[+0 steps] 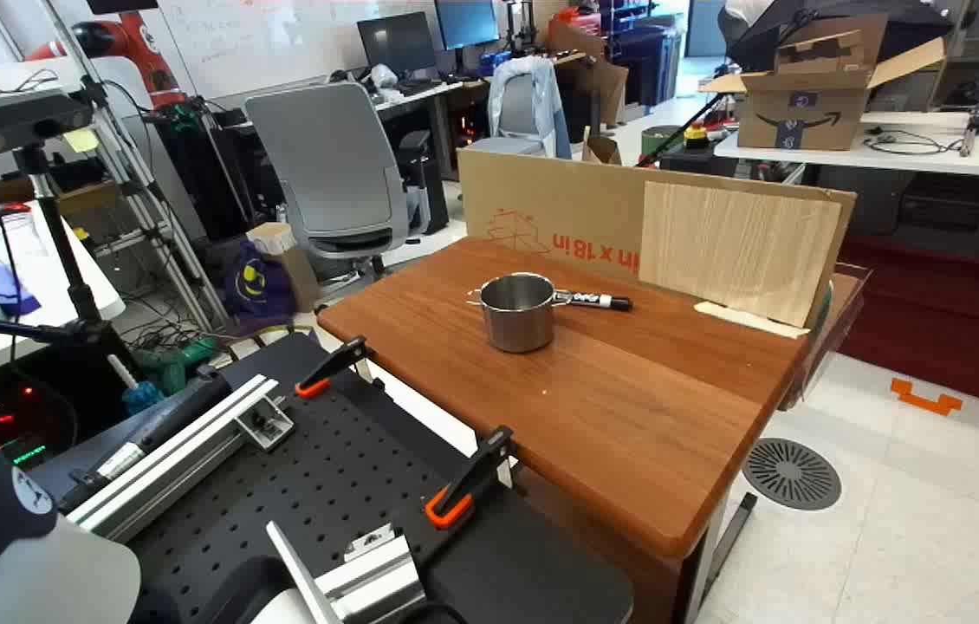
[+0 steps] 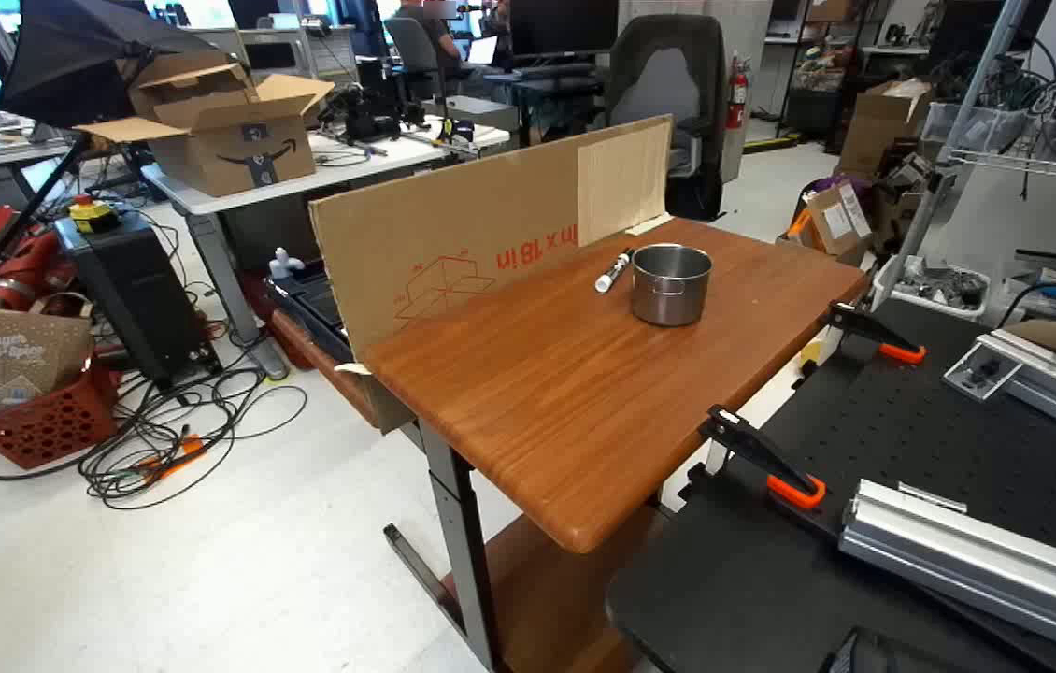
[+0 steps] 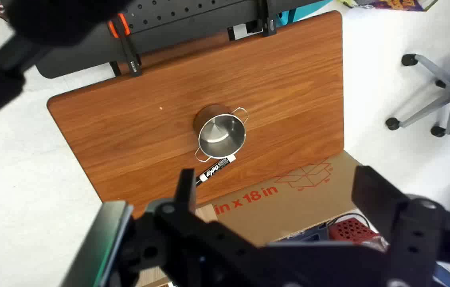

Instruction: Put the marker inside the silver cup

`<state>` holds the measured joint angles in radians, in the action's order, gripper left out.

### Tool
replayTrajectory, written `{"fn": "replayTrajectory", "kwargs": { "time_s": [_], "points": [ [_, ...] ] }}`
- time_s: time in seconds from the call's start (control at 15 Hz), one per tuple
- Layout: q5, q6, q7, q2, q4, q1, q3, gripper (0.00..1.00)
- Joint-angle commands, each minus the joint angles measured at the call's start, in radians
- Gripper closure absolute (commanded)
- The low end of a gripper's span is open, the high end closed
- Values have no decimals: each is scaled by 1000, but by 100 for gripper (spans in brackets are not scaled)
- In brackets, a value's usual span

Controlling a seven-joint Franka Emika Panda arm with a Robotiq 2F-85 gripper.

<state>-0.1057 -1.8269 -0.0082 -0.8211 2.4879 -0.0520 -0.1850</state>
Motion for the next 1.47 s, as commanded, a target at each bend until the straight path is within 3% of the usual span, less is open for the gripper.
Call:
{"fn": "replayTrajectory", "kwargs": {
  "time_s": [0.0,0.8,1.4],
  "points": [
    [-13,3,-13,4,-5,-22,15,0],
    [-33,-22,23,26,-2,-22,29,0],
    [-175,-317,329,371,-26,-27,132,0]
  ]
}}
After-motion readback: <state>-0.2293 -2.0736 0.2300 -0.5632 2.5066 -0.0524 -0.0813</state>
